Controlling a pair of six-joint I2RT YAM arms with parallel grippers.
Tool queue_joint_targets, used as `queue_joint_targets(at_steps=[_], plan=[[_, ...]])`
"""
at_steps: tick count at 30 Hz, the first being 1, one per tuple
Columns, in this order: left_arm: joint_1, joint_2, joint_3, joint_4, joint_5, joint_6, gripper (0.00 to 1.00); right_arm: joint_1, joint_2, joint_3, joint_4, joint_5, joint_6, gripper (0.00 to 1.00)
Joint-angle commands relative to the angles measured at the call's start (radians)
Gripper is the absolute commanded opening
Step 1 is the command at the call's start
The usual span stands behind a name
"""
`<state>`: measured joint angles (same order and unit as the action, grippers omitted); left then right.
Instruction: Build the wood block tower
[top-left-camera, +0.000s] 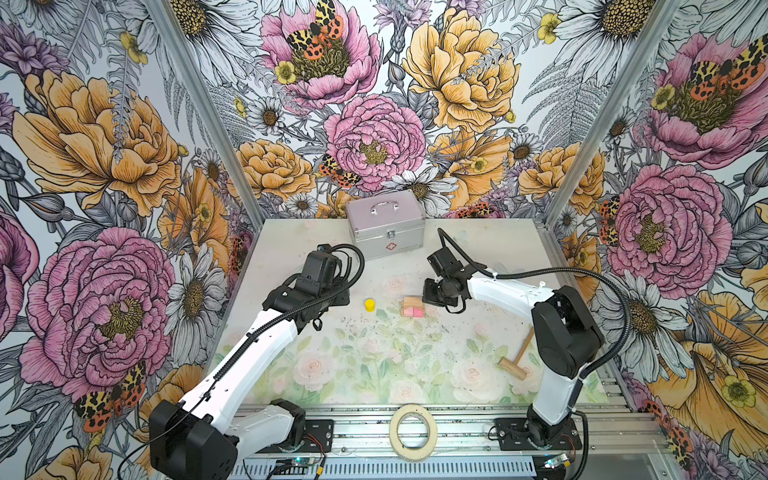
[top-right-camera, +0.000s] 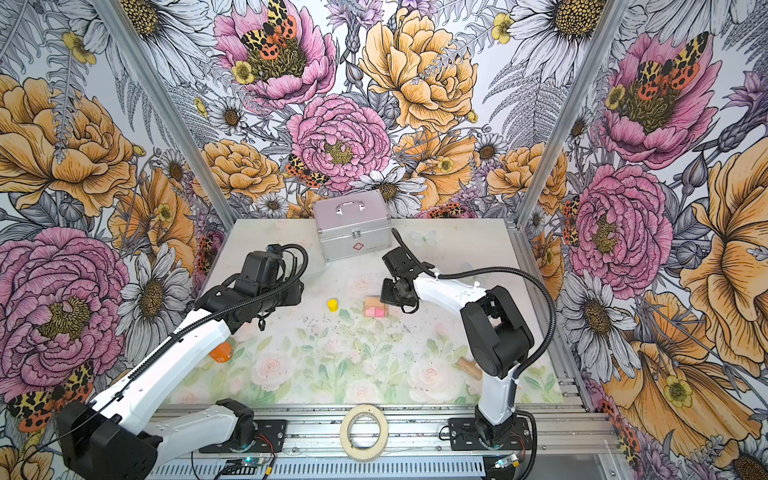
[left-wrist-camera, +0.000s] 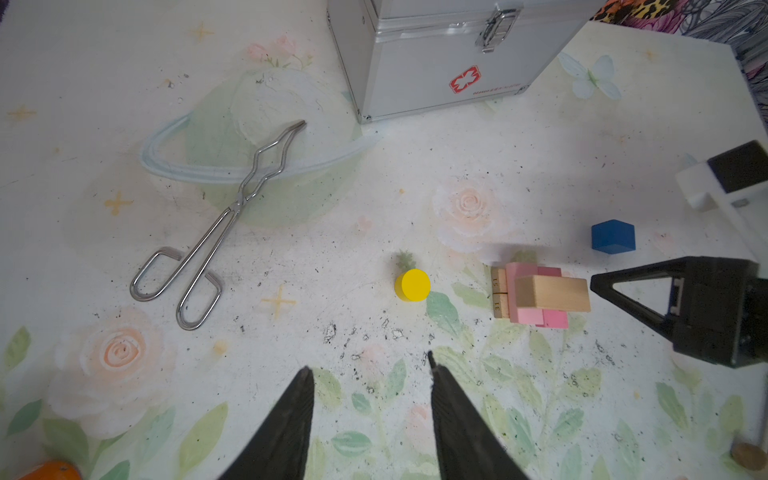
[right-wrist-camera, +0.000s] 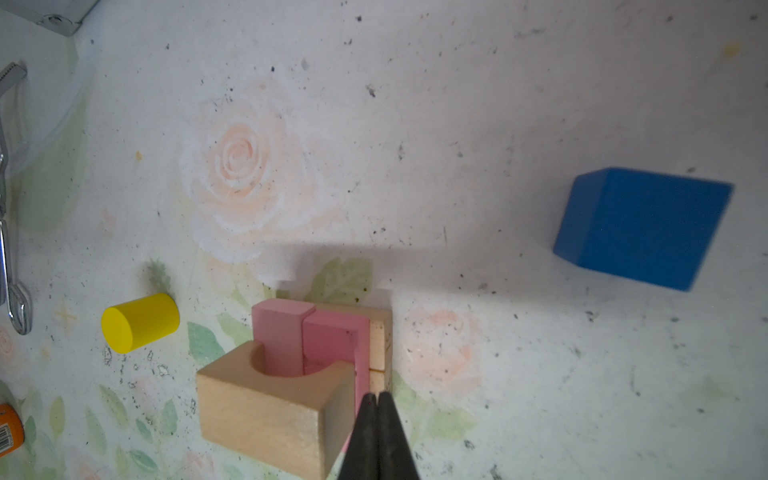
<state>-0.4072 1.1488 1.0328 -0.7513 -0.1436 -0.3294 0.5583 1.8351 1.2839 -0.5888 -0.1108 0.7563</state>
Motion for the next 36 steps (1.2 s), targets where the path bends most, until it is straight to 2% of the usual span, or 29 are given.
queue_joint_targets(at_steps=[1,3,5,8,12,15,24,36], plan=[[0.001,0.017,-0.001,0.026,0.036,-0.001,0.47,0.006,0.008,0.027,0.017,0.005,0.007,0.00],[-0.011,0.053,0.002,0.043,0.073,-0.034,0.43,0.006,0.005,0.031,0.018,0.008,0.002,0.00],[-0.039,0.103,0.013,0.058,0.104,-0.053,0.35,0.002,0.003,0.033,0.017,0.011,-0.002,0.00],[-0.078,0.178,0.043,0.056,0.091,-0.062,0.24,-0.003,-0.005,0.032,0.018,0.018,-0.006,0.00],[-0.129,0.254,0.082,0.073,0.099,-0.101,0.15,-0.005,-0.028,0.016,0.018,0.026,-0.017,0.00],[-0.176,0.318,0.113,0.091,0.093,-0.118,0.12,-0.006,-0.043,0.002,0.018,0.031,-0.021,0.00],[-0.214,0.472,0.191,0.107,0.124,-0.158,0.07,-0.006,-0.067,-0.037,0.054,0.013,-0.028,0.00],[-0.223,0.550,0.158,0.248,0.172,-0.214,0.06,-0.006,-0.059,-0.075,0.123,-0.020,-0.013,0.00]])
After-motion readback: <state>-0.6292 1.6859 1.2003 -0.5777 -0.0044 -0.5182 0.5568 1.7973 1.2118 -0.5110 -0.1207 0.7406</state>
